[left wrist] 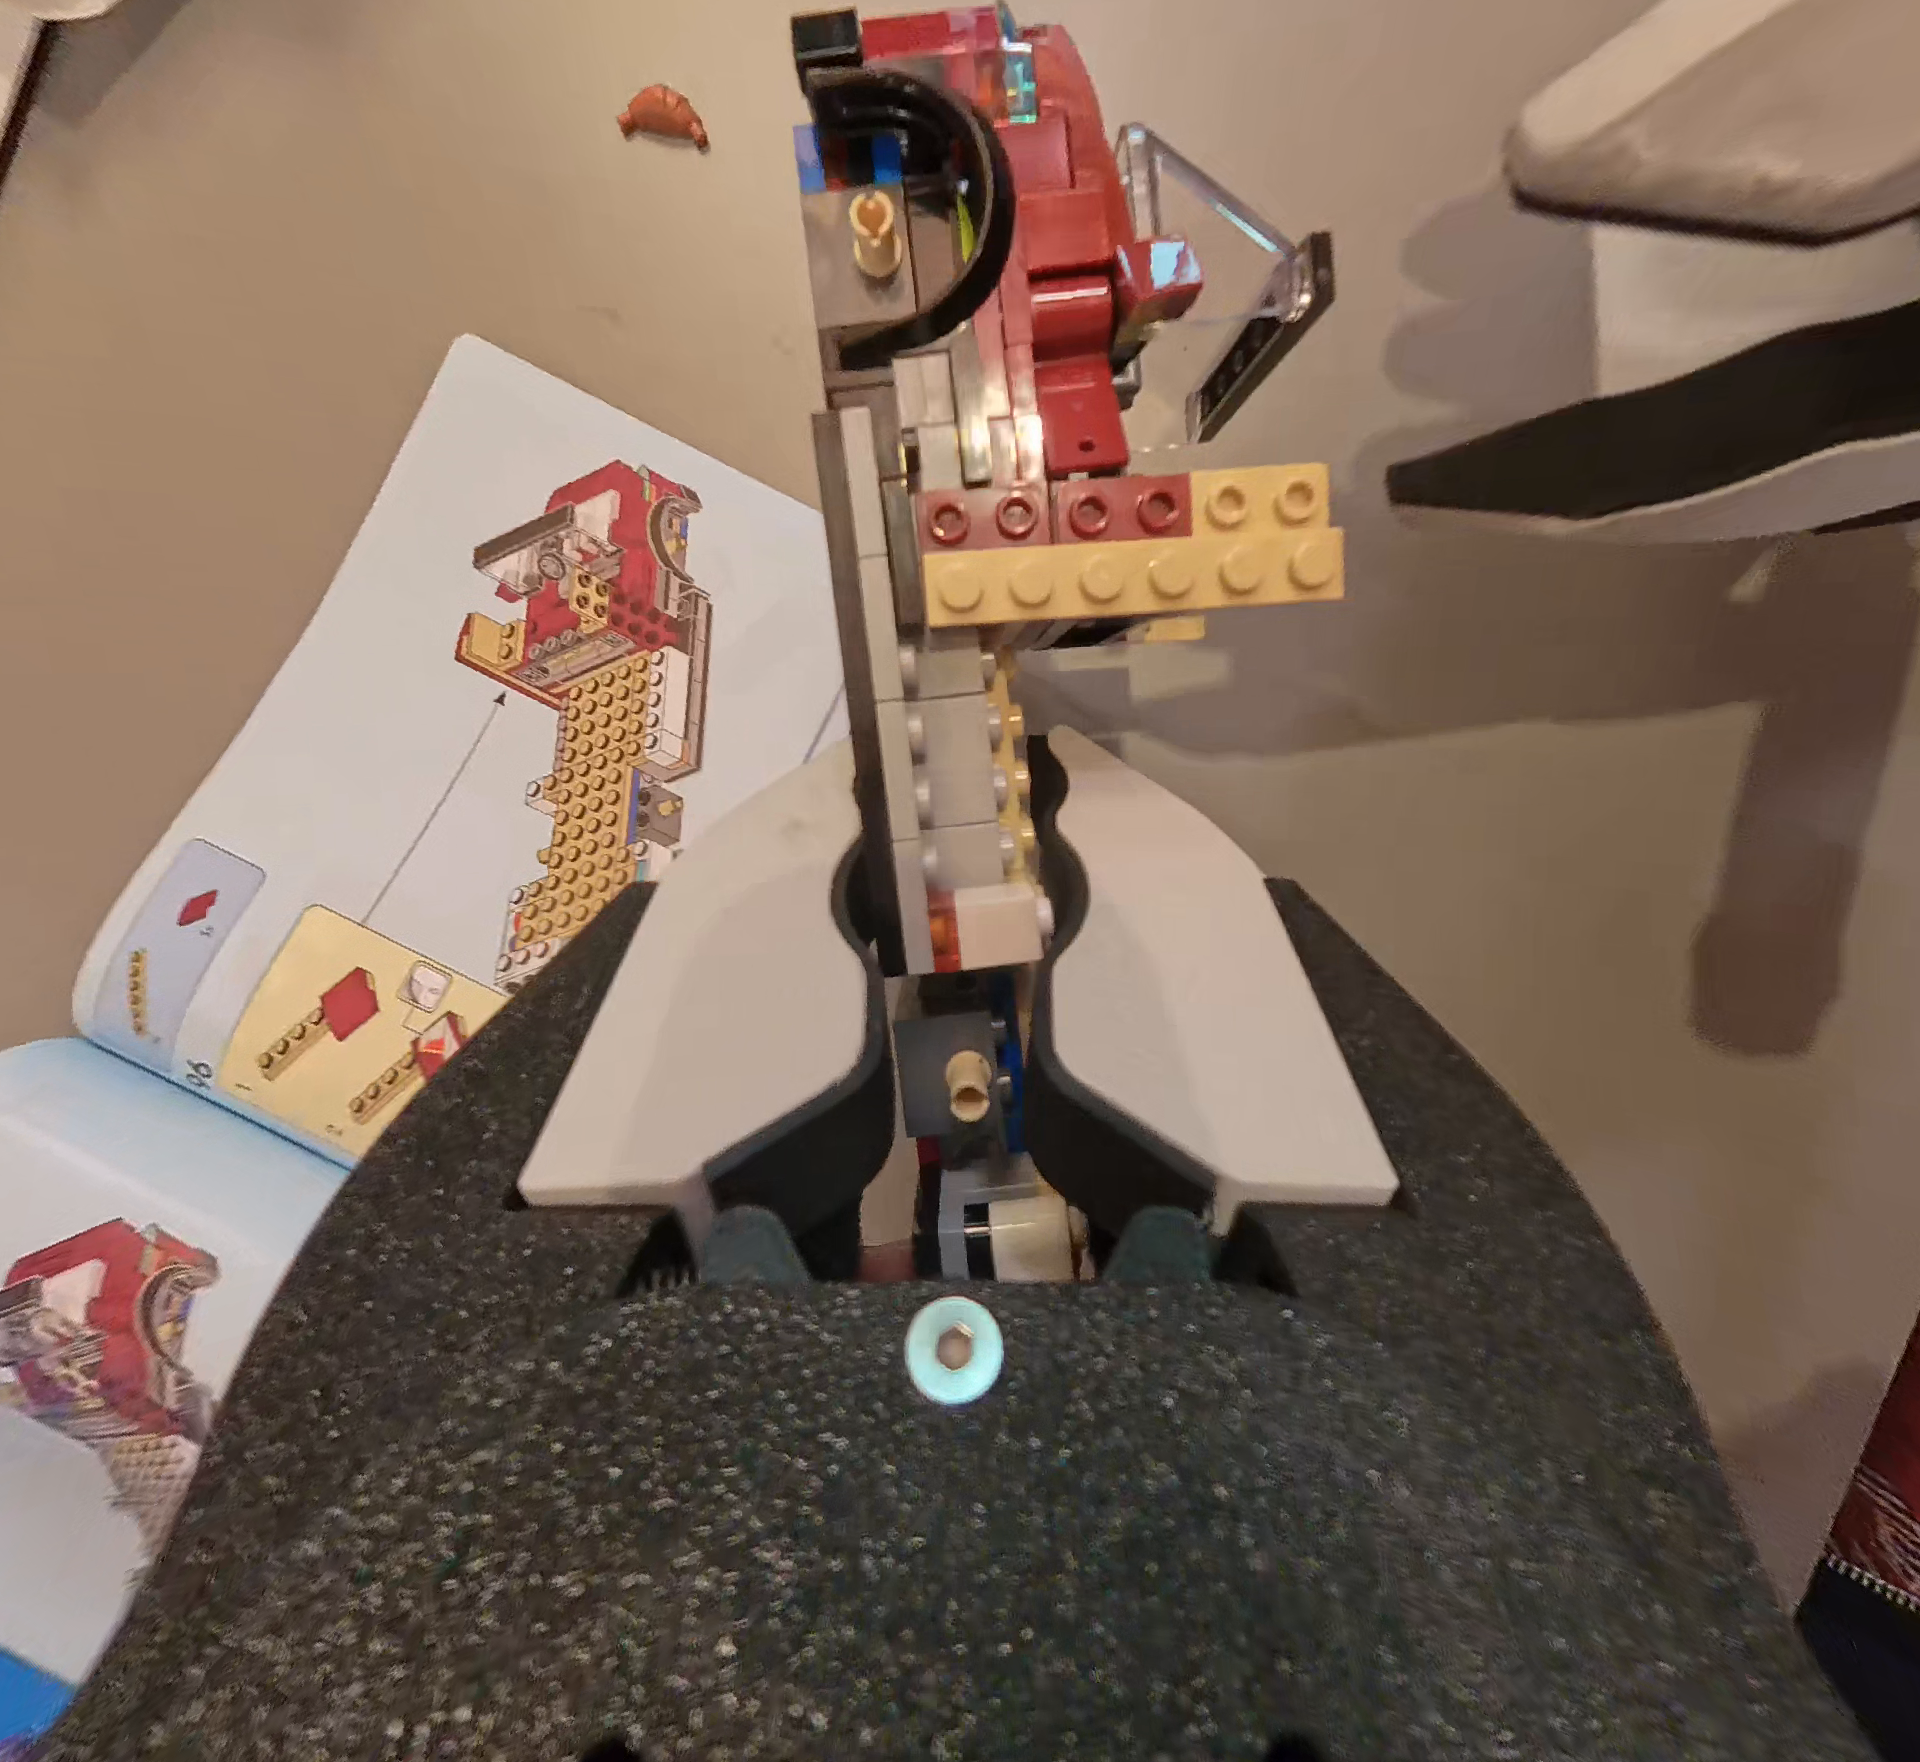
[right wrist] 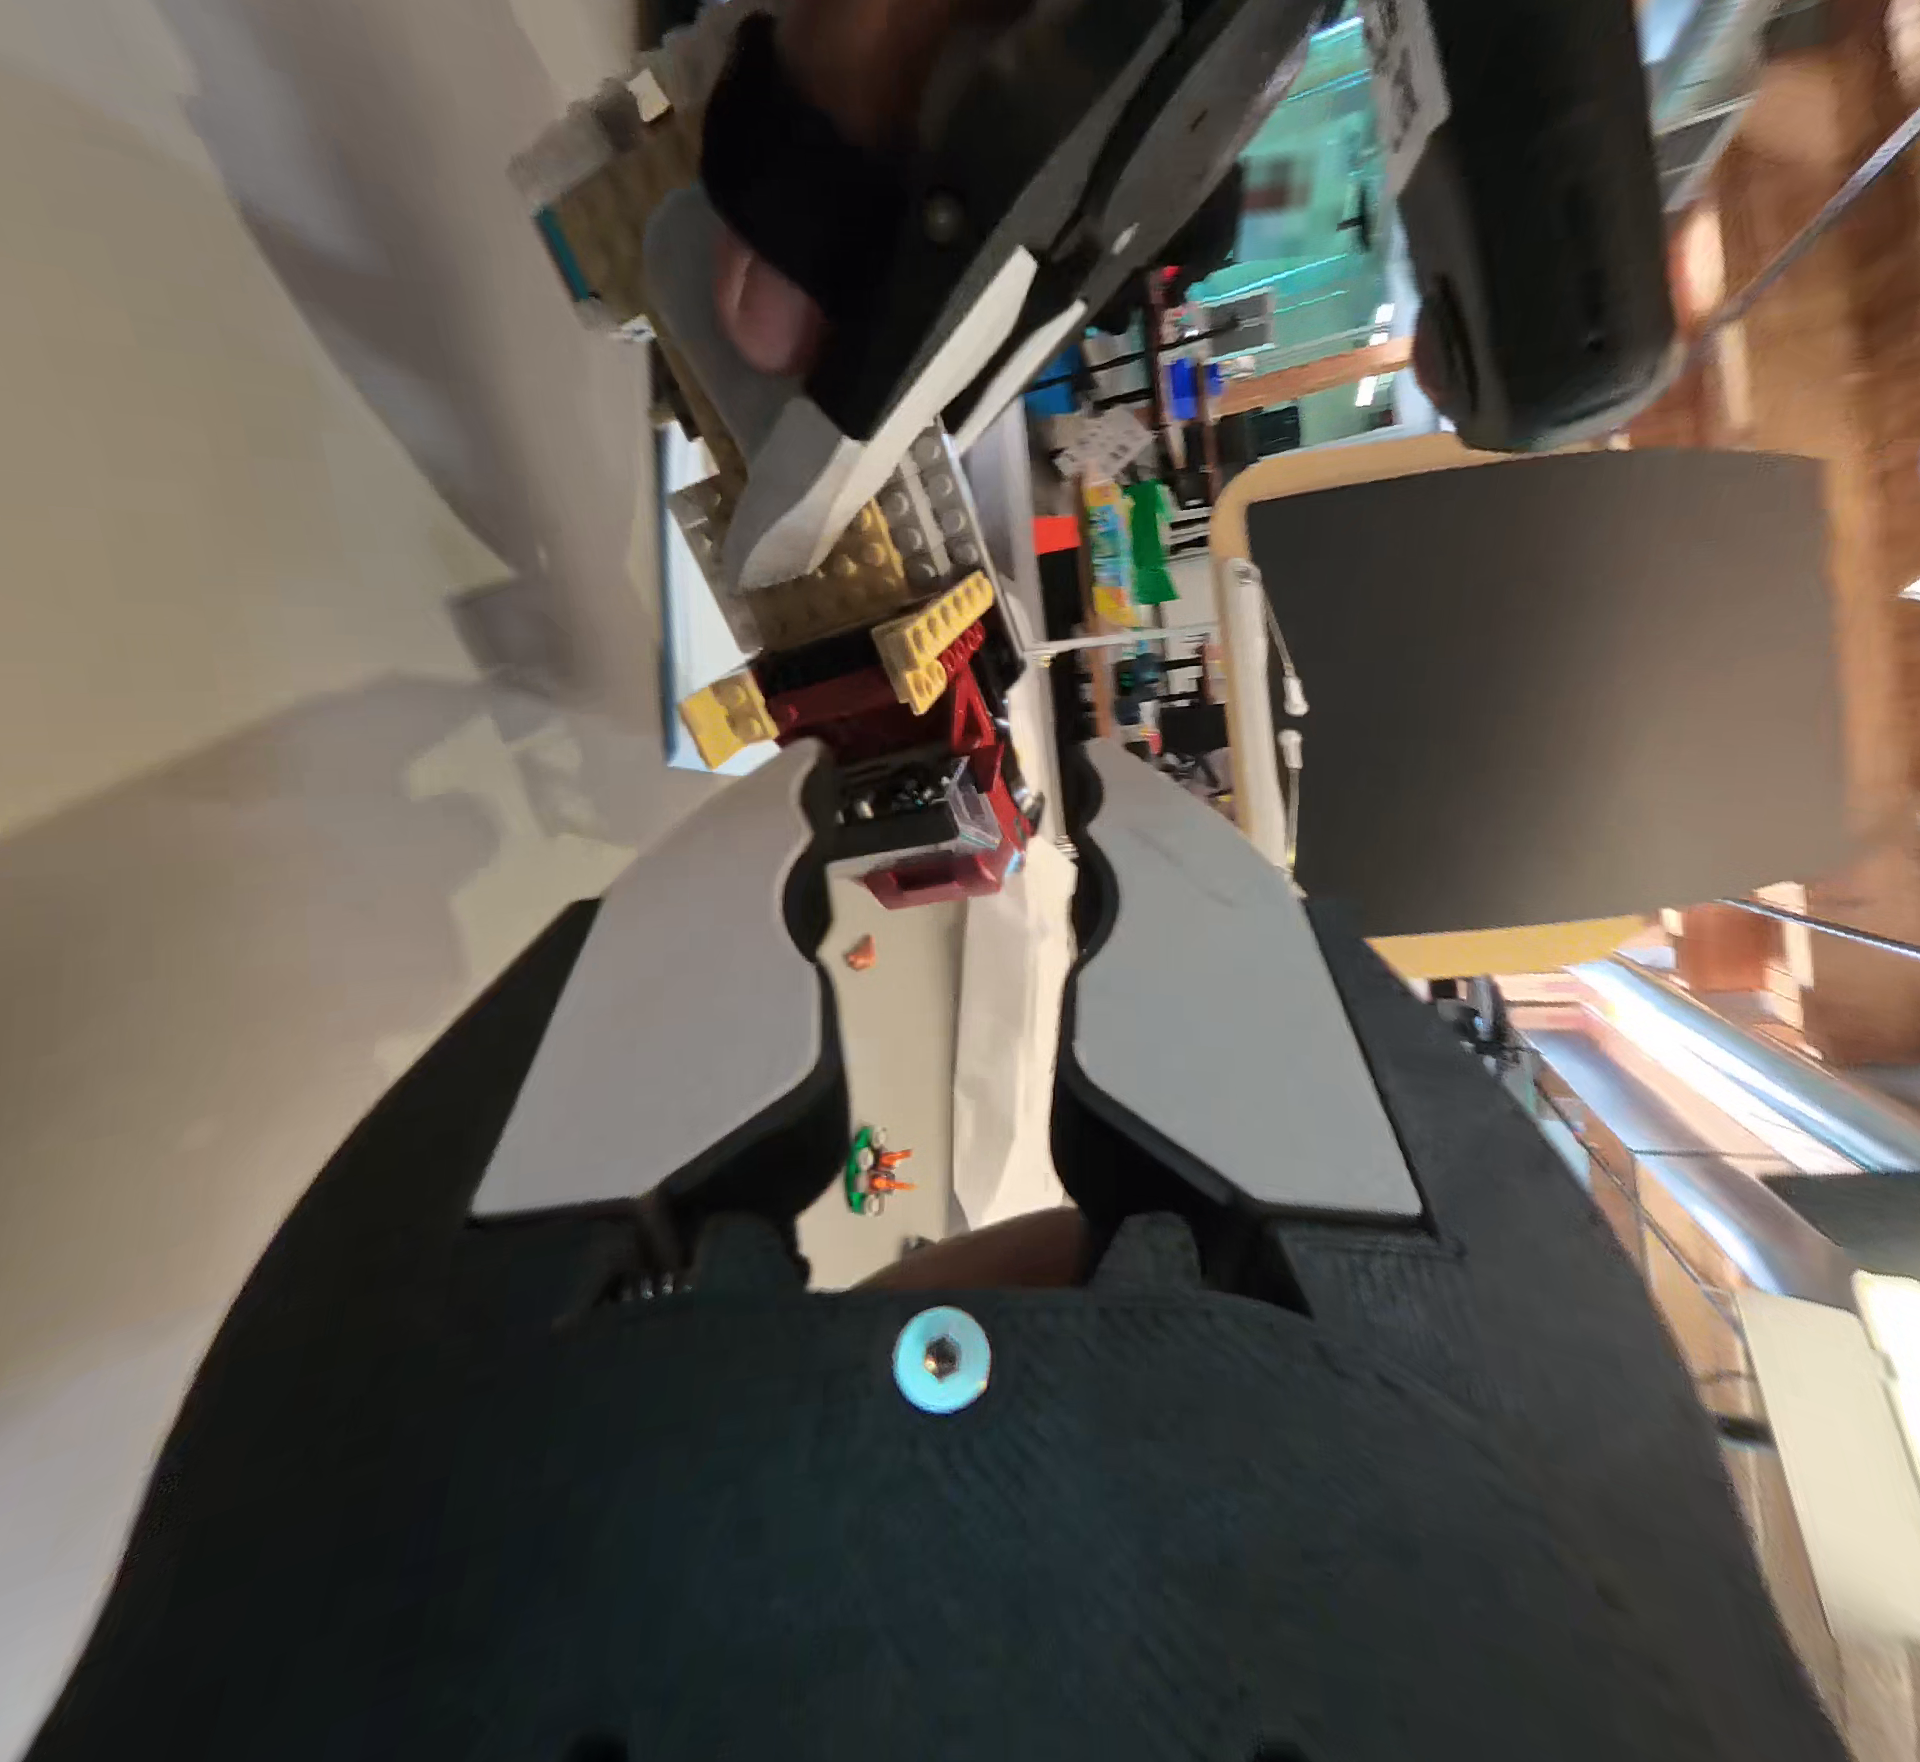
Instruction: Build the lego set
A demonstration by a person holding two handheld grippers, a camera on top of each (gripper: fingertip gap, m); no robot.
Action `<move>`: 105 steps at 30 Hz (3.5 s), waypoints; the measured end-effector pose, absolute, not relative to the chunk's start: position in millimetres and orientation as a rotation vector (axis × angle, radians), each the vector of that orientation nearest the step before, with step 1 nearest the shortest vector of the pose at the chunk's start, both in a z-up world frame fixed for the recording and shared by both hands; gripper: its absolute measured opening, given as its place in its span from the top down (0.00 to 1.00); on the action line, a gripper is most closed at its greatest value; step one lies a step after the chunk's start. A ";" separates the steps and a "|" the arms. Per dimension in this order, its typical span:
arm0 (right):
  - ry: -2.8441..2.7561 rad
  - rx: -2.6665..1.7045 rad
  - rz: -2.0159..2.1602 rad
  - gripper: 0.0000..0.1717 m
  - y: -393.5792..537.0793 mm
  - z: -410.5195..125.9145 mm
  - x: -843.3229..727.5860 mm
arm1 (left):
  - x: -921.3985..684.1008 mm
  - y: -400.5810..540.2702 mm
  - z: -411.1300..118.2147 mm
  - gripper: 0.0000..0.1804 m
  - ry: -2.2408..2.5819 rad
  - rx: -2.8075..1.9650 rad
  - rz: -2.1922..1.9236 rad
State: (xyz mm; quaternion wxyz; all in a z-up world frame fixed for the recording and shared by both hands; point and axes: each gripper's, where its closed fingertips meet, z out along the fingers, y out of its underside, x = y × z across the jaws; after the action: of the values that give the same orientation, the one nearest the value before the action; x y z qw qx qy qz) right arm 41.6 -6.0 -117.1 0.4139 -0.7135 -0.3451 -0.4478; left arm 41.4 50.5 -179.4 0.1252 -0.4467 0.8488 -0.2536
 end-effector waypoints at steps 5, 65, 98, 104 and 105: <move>-1.025 -1.876 -1.003 0.64 0.7 -124.0 28.0 | 35.9 43.2 -180.0 0.86 2.473 -1.288 -0.749; -1.327 -1.861 -1.010 0.76 25.1 -136.6 36.4 | 31.2 55.3 -176.3 0.86 2.501 -1.278 -0.654; -1.368 -1.914 -0.832 0.65 26.8 -131.7 28.9 | 29.5 60.6 -172.7 0.86 2.488 -1.276 -0.627; -1.421 -1.928 -0.859 0.64 31.7 -137.4 35.6 | 27.7 58.6 -169.9 0.86 2.489 -1.264 -0.626; -1.426 -1.924 -0.868 0.63 32.1 -137.4 35.8 | 27.7 59.1 -169.5 0.86 2.487 -1.264 -0.625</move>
State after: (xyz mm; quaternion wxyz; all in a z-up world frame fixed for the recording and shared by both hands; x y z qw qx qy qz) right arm 35.8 32.1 -137.4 0.2929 -0.7221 -0.5353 -0.3258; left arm 27.7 59.1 -169.5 0.1407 -0.4375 0.8613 -0.2165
